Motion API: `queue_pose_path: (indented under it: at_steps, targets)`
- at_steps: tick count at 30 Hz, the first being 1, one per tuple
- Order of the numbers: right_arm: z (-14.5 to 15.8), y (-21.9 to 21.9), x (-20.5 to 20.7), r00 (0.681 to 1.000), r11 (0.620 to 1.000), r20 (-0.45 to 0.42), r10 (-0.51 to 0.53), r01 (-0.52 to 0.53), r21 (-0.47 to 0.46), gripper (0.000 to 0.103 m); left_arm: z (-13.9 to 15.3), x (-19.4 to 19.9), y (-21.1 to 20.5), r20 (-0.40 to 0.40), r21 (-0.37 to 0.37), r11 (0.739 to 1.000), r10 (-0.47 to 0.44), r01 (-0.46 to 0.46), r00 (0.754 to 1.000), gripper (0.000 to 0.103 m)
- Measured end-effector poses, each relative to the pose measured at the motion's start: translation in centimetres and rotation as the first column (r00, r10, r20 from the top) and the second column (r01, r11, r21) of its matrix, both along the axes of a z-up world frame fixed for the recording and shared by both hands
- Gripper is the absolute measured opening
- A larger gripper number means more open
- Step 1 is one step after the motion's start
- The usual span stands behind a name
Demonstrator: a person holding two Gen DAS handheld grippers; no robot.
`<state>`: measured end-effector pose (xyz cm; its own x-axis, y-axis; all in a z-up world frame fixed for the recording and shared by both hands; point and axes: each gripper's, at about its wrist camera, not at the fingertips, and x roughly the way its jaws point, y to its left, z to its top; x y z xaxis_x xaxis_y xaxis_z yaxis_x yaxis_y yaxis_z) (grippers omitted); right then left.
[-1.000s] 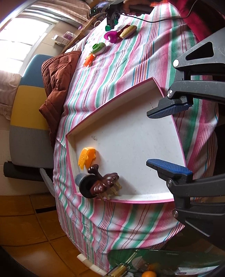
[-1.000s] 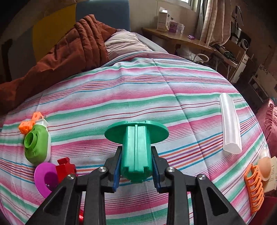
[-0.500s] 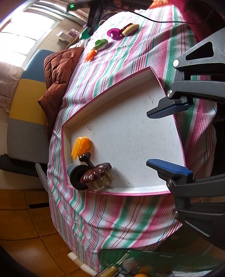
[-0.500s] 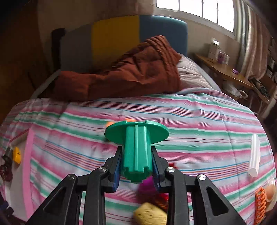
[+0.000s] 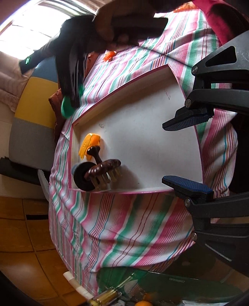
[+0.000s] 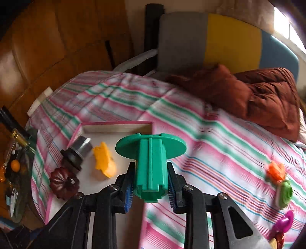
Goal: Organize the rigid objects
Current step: 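Carry the green funnel piece into the tray and open the right tool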
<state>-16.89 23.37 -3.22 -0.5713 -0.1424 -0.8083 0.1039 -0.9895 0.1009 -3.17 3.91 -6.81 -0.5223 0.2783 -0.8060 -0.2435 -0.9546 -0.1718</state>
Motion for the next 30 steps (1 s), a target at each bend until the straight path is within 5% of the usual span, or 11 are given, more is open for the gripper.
queue_pose_path:
  at_steps: [13, 30]
  targets:
    - [-5.6, -4.0, -3.7, 0.987, 0.998, 0.151, 0.046, -0.051, 0.031, 0.030, -0.3, -0.4, -0.4, 0.024, 0.022, 1.000, -0.002, 0.001, 1.000, 0.050]
    - [-1.5, -1.1, 2.7, 1.000, 1.000, 0.011, 0.013, -0.013, -0.015, 0.038, 0.9, 0.6, 0.2, -0.014, 0.002, 1.000, -0.011, 0.011, 1.000, 0.051]
